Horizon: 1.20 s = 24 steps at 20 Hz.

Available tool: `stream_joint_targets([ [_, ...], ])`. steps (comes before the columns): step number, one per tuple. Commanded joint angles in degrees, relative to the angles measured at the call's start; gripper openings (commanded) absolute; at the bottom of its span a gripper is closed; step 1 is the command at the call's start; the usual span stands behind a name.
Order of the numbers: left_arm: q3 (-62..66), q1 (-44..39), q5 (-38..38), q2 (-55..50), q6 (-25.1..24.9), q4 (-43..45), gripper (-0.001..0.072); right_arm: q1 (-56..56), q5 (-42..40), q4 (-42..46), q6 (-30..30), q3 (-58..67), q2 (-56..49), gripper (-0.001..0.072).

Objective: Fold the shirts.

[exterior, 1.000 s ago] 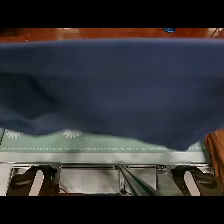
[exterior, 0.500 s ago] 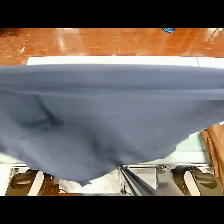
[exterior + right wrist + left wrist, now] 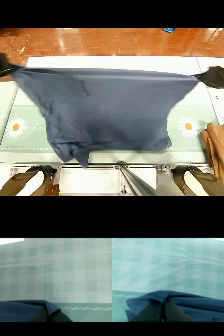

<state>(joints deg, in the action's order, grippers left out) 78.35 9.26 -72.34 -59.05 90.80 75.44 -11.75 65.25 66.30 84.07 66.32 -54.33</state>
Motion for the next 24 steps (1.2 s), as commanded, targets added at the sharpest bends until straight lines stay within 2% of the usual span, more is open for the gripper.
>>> stream_joint_targets([
  [1,2.4,-0.39,7.32,-17.92,-0.02,-4.13,0.0018,0.04,-10.99,-8.61,-6.38,1.46,-17.33,0.0024],
  [3,7.02,-0.94,8.04,-28.0,0.22,-5.73,0.0018,0.04,-13.42,-14.62,-13.16,6.36,-27.85,0.0024],
  [6,14.1,-1.68,10.32,-39.19,3.58,-7.61,0.0018,0.02,-11.23,-15.5,-11.98,16.76,-41.55,0.0024],
  [7,15.63,-1.99,10.14,-41.55,5.51,-7.78,0.0018,0.02,-10.43,-15.54,-10.69,19.26,-44.61,0.0024],
  [9,15.96,-2.49,10.21,-43.08,5.95,-8.61,0.0018,0.02,-9.07,-15.82,-10.21,21.81,-47.84,0.0025],
  [11,15.96,-2.25,9.51,-42.6,5.29,-8.61,0.0018,-0.46,-8.13,-15.8,-10.05,22.29,-48.04,0.0024],
  [13,16.22,-1.46,6.16,-41.31,2.03,-8.59,0.0018,-1.97,-4.15,-15.76,-10.27,22.29,-47.1,0.0025],
  [16,16.17,-0.35,-3.26,-40.0,-5.07,-7.89,0.0018,-4.66,7.82,-15.15,-14.84,22.23,-45.92,0.0025],
  [18,15.06,-0.46,-9.05,-40.22,-6.32,-7.06,0.0018,-5.05,14.53,-12.72,-15.28,21.03,-45.92,0.0025],
  [20,11.28,-1.31,-10.29,-40.22,-7.19,-6.86,0.0018,-4.55,15.13,-11.1,-15.13,17.9,-45.92,0.0025],
  [24,3.45,-2.49,-9.57,-40.65,-7.56,-6.67,0.0018,-4.11,10.34,-12.57,-14.91,12.04,-45.92,0.0025],
])
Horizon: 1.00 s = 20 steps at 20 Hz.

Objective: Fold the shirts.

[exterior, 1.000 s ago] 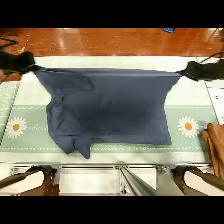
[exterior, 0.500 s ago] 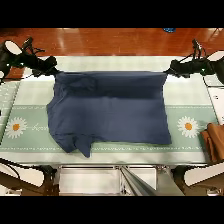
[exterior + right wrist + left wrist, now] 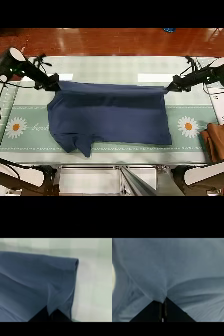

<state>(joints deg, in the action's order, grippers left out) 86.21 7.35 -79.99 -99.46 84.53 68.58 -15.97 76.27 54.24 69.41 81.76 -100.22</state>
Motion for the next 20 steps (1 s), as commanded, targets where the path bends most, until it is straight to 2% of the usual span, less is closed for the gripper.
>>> stream_joint_targets([
  [1,-5.38,-0.57,-1.62,-0.24,-1.38,0.22,0.0018,0.13,-1.44,-0.59,-0.11,-4.31,-0.02,0.0027],
  [2,-5.7,-0.55,-1.75,-0.24,-1.36,0.22,0.0019,0.13,-2.01,-0.52,0.83,-5.11,-0.02,0.0089],
  [3,-5.66,-0.55,-2.1,-0.22,-0.92,0.24,0.0038,0.13,-2.38,-0.35,1.68,-5.57,-0.02,0.0243],
  [4,-5.42,-0.5,-3.13,-0.22,0.63,0.24,0.0178,0.11,-2.03,0.04,2.47,-5.44,0.02,0.0422],
  [5,-5.05,-0.46,-5.18,-0.17,0.66,0.44,0.0482,-0.11,-0.94,0.42,3.39,-4.74,0.31,0.0414],
  [7,-4.09,0.17,-10.69,0.35,0.5,2.01,0.0506,-1.42,0.13,0.79,4.52,-3.91,3.02,0.0414],
  [8,-4.26,0.87,-13.62,1.31,-1.46,1.99,0.0506,-2.54,0.13,1.22,5.01,-3.91,5.35,0.0414],
  [10,-6.99,2.99,-14.69,5.44,-1.62,1.95,0.0506,-4.9,0.04,4.98,6.67,-4.17,10.56,0.0414],
  [13,-19.85,8.61,-7.85,17.73,-1.84,2.32,0.0506,-8.61,-3.93,7.15,9.6,-9.73,19.98,0.0414],
  [15,-32.57,15.45,-1.68,28.2,-1.25,2.51,0.0506,-9.22,-7.34,6.64,9.38,-17.27,26.82,0.0414],
  [17,-43.67,22.93,2.21,35.76,-0.33,0.0,0.0506,-8.79,-9.57,3.65,6.95,-26.12,33.18,0.0414],
  [20,-56.08,32.0,3.91,41.16,-3.3,-7.15,0.0506,-8.02,-12.33,-3.23,3.69,-38.86,41.07,0.0414],
])
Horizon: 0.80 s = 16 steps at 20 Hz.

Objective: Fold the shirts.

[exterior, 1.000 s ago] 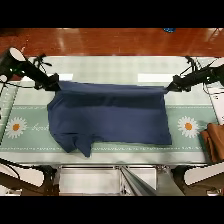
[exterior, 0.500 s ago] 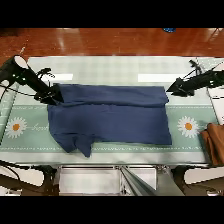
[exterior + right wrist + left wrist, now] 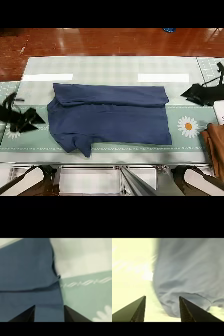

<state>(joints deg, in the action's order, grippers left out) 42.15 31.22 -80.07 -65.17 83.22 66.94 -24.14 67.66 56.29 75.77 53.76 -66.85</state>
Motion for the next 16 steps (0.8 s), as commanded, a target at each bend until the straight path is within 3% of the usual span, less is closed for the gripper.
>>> stream_joint_targets([
  [1,-14.62,9.14,3.8,7.45,-3.19,-7.17,0.0506,0.39,-4.02,-6.62,-3.3,-14.19,9.57,0.0414],
  [5,-18.97,4.46,3.54,7.61,-3.04,-7.21,0.0505,0.37,-3.54,-7.8,-4.57,-21.77,12.74,0.0414],
  [10,-21.14,-1.22,8.55,6.14,-1.55,-8.66,0.0505,0.31,-3.93,-10.01,-4.59,-22.58,12.74,0.0413],
  [15,-24.28,-11.61,15.28,5.07,-1.57,-12.52,0.0496,-7.45,-1.05,-7.91,-0.33,-19.74,12.74,0.0407],
  [16,-24.2,-12.85,16.85,5.09,-1.57,-12.44,0.0302,-10.58,1.03,-6.29,0.02,-19.69,12.74,0.0407],
])
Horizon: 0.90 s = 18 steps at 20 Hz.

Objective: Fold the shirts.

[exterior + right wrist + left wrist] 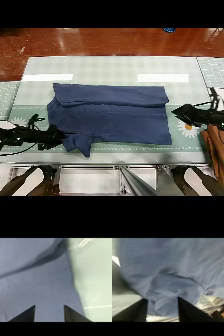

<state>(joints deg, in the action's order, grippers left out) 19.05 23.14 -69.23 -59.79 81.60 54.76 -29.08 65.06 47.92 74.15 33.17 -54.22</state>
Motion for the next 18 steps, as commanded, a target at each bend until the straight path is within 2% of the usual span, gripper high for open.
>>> stream_joint_targets([
  [1,-0.79,-4.9,7.17,-0.24,-0.15,-0.37,0.002,-8.13,7.58,6.29,2.89,0.7,0.11,0.0407],
  [2,-0.26,-4.9,7.65,-0.24,-0.13,-0.44,0.0018,-9.03,11.08,11.37,3.69,0.04,0.13,0.0406],
  [3,0.5,-4.9,7.74,-0.24,-0.15,-0.42,0.0018,-9.01,11.96,15.41,7.96,-1.64,0.7,0.0407],
  [8,1.92,-4.96,6.58,-0.15,-1.51,-0.59,0.0018,-4.83,11.63,15.13,8.52,-10.38,2.6,0.0406],
  [15,1.92,-4.96,6.82,-0.15,-2.62,-0.61,0.0018,-2.47,9.66,15.21,8.57,-11.52,1.01,0.0407],
  [18,1.92,-4.94,7.15,-0.15,-2.73,-0.61,0.0018,-2.45,6.27,10.38,6.47,-11.52,-3.13,0.0407],
])
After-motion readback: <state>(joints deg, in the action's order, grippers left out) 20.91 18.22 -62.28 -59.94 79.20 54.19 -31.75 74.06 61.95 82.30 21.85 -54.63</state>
